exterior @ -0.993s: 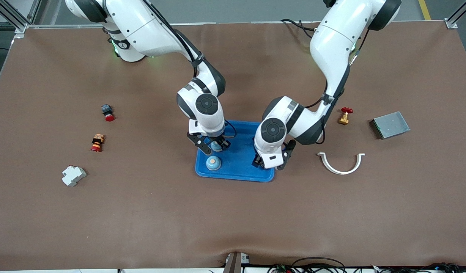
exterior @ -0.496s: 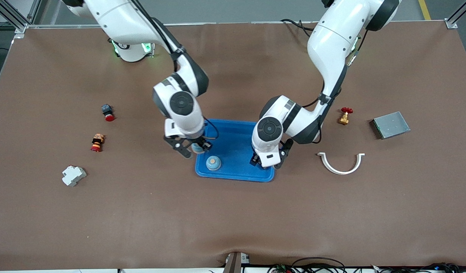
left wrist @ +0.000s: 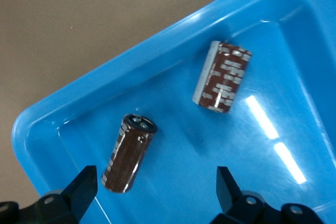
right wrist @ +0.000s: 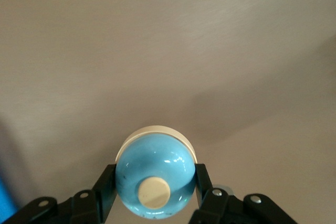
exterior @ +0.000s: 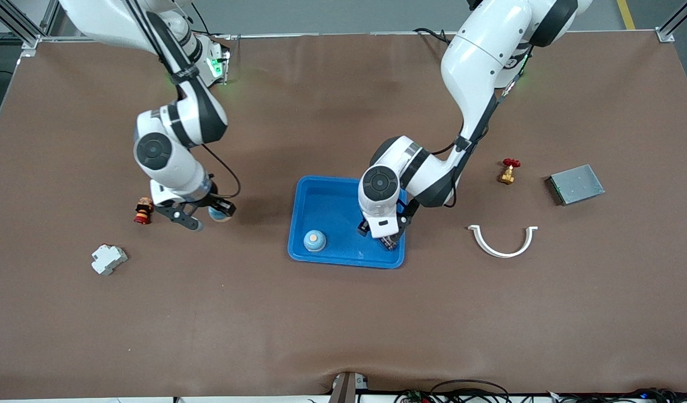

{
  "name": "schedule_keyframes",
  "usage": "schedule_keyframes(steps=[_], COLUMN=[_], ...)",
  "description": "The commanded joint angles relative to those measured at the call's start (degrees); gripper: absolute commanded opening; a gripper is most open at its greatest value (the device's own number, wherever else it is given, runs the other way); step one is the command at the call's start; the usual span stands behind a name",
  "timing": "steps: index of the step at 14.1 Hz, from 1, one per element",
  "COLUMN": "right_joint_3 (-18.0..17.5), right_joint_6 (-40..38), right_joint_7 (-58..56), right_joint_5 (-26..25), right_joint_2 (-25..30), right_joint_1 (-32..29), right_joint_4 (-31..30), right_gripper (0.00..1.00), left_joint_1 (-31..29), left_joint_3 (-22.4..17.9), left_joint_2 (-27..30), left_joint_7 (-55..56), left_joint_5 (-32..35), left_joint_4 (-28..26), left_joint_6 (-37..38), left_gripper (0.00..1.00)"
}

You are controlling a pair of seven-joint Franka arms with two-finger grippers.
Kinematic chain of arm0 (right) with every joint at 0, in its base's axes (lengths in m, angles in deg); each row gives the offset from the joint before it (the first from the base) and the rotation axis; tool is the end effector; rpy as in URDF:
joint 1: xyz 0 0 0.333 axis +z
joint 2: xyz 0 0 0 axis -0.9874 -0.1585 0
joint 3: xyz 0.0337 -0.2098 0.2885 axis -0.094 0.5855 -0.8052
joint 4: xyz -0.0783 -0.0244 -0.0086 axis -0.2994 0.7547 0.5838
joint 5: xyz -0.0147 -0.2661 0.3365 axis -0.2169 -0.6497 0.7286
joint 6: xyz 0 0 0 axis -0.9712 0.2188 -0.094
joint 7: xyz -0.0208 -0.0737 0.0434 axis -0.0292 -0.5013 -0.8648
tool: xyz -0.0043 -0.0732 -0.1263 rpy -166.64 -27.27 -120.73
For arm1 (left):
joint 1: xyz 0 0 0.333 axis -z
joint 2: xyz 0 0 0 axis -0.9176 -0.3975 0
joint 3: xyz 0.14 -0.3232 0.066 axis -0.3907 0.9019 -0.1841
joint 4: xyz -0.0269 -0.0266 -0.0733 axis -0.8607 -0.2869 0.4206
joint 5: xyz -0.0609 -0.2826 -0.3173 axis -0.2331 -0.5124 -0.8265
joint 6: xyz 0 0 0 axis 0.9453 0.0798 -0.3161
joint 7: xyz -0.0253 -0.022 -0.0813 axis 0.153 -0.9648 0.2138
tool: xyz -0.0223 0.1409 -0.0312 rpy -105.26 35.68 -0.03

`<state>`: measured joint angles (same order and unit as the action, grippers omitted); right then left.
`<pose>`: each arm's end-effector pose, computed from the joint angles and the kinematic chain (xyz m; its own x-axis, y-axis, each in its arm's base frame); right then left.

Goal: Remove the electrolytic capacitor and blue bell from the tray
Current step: 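Carry the bell with the right gripper while the left gripper grasps capacitor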

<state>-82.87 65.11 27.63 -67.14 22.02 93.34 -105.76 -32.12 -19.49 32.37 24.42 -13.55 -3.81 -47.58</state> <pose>0.5715 0.1578 0.2489 0.9060 -0.4228 -0.0173 -0.4227 -0.9062 0.0097 0.5962 -0.4880 0.1681 0.5328 0.8447 -0.0517 0.8357 -0.5348 -0.1251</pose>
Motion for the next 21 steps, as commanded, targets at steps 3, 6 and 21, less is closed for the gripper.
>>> schedule_keyframes(steps=[3, 6, 21], right_joint_3=[-1.2, -1.0, -0.6], right_joint_6=[1.0, 1.2, 5.6], right_joint_7=[-22.5, -33.7, -38.0], right_joint_5=[1.7, 4.7, 3.8], right_joint_2=[2.3, 1.8, -16.1], right_joint_1=[-13.8, -18.6, -22.6], right_joint_4=[-3.4, -3.1, 11.7], right_gripper=[0.00, 0.00, 0.00], left_joint_1=[-0.1, -0.1, -0.6], left_joint_3=[-0.4, -0.4, -0.6], left_joint_2=[-1.3, -1.5, -1.0], left_joint_7=[-0.7, -0.8, 0.6], left_joint_5=[0.1, 0.2, -0.1], left_joint_4=[0.2, 0.2, 0.5], left_joint_6=[0.2, 0.2, 0.4], left_gripper=[1.00, 1.00, 0.00])
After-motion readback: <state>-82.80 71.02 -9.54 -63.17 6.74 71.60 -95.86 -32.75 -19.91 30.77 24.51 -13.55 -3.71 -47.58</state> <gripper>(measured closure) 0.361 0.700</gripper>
